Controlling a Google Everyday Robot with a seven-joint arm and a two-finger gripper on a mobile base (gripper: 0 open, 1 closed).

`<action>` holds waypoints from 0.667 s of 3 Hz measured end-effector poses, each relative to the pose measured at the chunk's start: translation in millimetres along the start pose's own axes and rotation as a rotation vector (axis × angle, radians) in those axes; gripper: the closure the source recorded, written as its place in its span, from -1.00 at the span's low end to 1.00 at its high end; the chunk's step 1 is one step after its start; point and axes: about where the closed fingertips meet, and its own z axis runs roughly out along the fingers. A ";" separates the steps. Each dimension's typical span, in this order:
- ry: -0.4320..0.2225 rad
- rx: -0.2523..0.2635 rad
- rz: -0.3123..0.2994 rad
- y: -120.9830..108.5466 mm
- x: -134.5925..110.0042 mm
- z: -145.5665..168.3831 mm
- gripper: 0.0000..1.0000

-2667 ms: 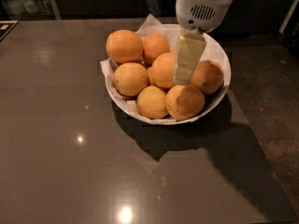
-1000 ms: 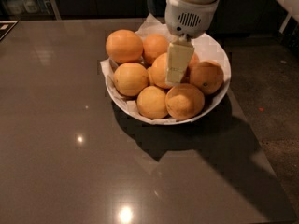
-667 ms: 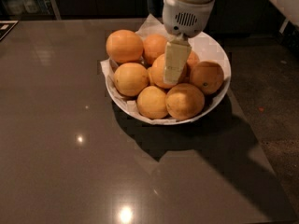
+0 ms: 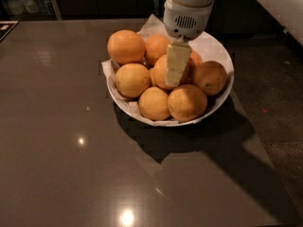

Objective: Pick orange from white bowl

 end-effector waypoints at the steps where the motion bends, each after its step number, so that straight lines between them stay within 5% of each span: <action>1: 0.016 -0.021 0.000 1.4 1.5 11.0 -0.48; 2: 0.016 -0.027 -0.002 1.5 1.4 10.9 -0.11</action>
Offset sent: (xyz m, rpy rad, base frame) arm -0.0231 -0.0165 -0.0327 -0.0714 0.1482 0.0147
